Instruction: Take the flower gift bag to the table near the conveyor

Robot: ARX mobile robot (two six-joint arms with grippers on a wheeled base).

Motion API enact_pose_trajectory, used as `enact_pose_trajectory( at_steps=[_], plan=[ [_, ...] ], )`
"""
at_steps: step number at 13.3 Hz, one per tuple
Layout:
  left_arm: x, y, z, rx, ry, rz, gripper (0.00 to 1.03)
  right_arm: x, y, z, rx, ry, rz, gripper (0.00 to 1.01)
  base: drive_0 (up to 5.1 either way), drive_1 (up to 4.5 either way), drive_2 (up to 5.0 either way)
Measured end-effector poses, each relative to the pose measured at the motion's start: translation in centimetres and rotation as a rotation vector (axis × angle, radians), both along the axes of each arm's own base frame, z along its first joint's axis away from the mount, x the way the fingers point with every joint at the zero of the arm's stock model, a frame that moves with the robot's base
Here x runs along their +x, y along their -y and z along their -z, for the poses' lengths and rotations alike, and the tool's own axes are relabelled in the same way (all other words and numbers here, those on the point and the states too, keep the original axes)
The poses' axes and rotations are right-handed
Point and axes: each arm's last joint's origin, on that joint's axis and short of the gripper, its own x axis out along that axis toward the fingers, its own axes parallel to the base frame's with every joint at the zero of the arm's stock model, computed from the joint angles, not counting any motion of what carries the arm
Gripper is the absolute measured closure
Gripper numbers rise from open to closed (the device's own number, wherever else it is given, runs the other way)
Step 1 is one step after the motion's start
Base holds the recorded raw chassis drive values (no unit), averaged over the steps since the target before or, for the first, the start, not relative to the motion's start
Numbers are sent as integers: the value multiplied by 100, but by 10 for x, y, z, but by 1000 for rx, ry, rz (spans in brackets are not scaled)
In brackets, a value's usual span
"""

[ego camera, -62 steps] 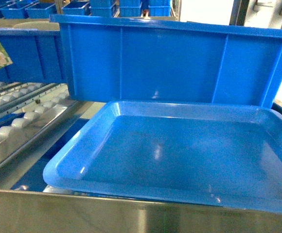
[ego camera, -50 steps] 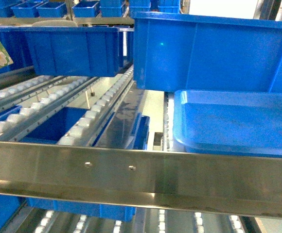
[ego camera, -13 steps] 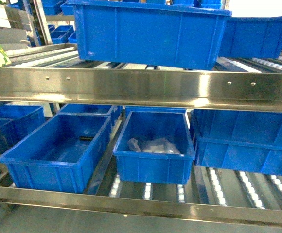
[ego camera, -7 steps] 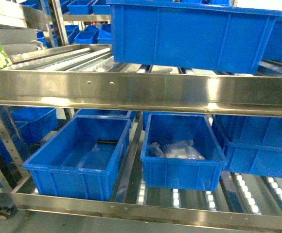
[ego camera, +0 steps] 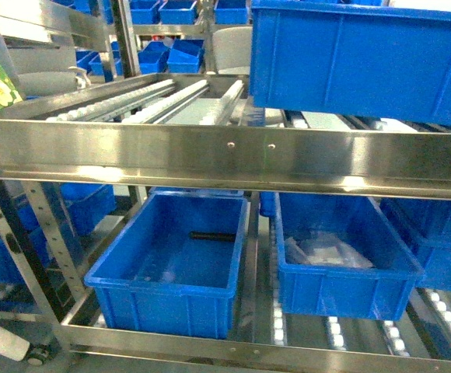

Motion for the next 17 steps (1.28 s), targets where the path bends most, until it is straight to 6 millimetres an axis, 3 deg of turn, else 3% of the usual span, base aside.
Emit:
enact_pose_trajectory(
  at_steps=[8,17],
  plan=[
    [0,0,0,0,-3,0,101,0,0,0,0,1,0,98,-479,353,134],
    [0,0,0,0,-3,-1,101,0,0,0,0,2,0,98,-463,147,345]
  ],
)
